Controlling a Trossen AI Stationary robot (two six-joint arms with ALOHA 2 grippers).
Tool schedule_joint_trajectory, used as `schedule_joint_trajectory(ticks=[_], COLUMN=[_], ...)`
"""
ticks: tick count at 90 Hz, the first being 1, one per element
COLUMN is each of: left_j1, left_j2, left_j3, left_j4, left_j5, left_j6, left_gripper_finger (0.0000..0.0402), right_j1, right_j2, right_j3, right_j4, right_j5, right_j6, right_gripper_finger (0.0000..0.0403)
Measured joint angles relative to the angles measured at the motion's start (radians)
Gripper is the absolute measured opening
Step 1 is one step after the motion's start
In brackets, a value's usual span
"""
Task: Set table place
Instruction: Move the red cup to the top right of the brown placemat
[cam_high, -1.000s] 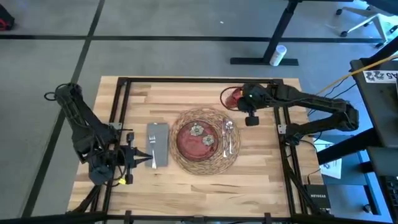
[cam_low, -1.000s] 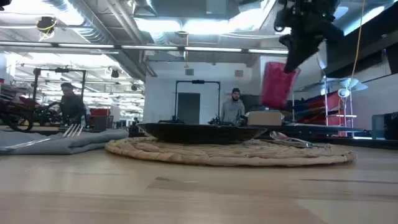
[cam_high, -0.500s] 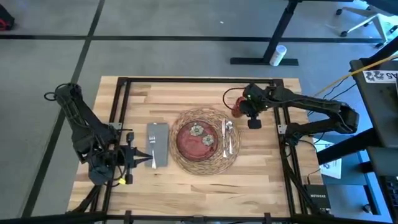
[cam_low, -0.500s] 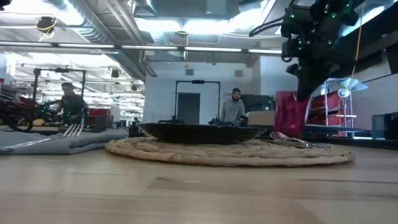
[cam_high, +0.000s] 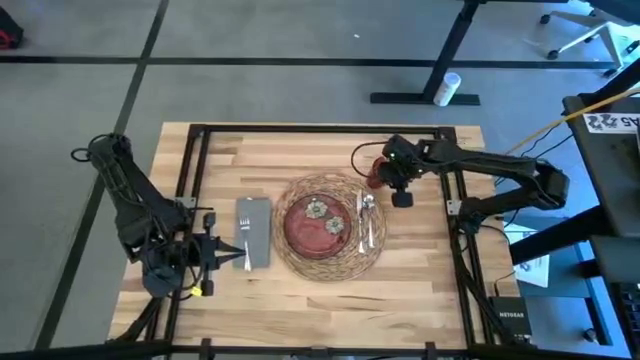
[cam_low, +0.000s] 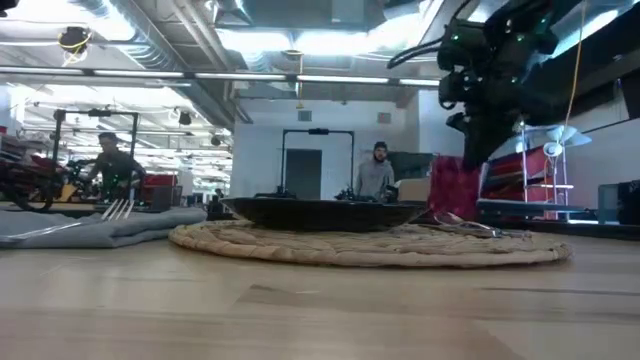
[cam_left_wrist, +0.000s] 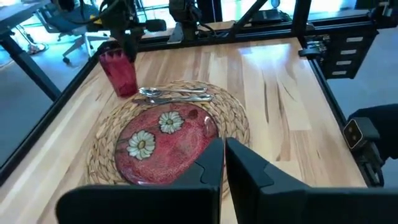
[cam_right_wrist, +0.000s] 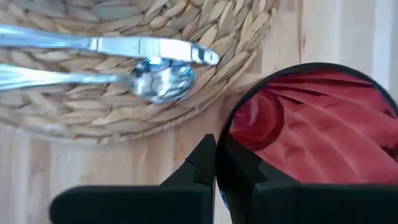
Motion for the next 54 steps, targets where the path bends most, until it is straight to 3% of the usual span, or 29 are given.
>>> schedule_joint_trajectory(ticks=[32, 54], left_j1=[0.000, 0.000], left_j2=[0.000, 0.000], left_j3=[0.000, 0.000], left_j4=[0.000, 0.000], left_j5=[0.000, 0.000], left_j6=[0.001, 0.000], left_gripper_finger=[0.0000, 0.0000], right_j1=[-0.001, 0.001], right_j2=[0.012, 0.015], right_j3=[-0.001, -0.004], right_j4=[0.022, 0.036], right_j5=[-0.012, -0.021], right_j6=[0.005, 0.011], right_gripper_finger=[0.0004, 0.0055])
